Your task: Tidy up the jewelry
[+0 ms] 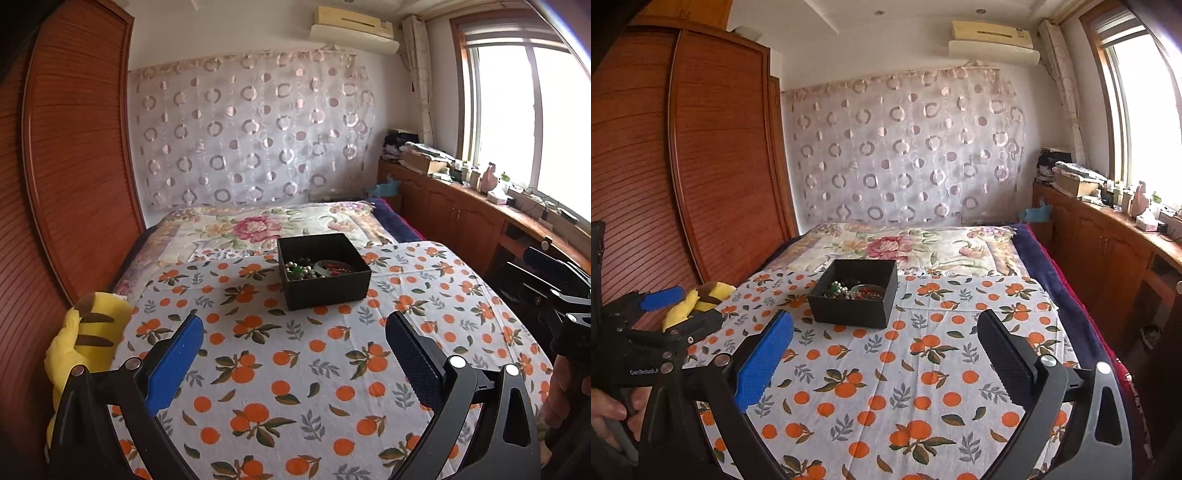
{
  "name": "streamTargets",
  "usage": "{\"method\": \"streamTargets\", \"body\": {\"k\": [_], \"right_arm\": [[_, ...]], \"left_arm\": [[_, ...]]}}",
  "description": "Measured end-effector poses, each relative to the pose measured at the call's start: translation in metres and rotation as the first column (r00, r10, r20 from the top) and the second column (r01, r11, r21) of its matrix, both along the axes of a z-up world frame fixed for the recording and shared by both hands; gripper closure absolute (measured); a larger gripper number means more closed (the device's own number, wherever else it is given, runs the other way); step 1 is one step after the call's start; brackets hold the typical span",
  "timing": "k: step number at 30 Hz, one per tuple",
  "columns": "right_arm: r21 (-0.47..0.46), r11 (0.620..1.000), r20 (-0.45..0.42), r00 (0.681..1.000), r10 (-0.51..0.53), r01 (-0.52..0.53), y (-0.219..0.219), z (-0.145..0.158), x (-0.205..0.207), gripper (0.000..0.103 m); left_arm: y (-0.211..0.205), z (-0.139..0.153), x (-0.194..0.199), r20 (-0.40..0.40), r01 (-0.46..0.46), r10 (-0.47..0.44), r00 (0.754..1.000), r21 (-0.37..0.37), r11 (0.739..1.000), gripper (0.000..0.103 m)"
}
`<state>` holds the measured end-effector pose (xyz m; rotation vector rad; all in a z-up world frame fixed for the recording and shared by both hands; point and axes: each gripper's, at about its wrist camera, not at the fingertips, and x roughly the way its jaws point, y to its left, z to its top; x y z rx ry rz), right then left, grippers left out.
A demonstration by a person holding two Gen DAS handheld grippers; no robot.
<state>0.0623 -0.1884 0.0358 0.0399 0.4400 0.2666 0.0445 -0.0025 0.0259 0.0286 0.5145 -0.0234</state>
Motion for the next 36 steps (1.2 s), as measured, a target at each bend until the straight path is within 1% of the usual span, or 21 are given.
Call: {"method": "streamTargets", "body": {"k": [5, 36], "right_arm": [[-0.006, 1.000, -0.006, 1.000, 0.002, -0.002, 0.003, -0.003, -0.002, 0.003], [0.001, 1.000, -0.001, 1.000, -0.005, 0.005, 0.001, -0.005, -0.006, 0.003]], "left_arm": [[0.002, -0.001, -0.003, -0.002, -0.001, 0.001, 1.000, -0.018, 1.000, 0.008], [-0.002, 0.007, -0.012, 0.039, -0.010, 0.011, 0.999, -0.023, 1.000, 0.008]]}}
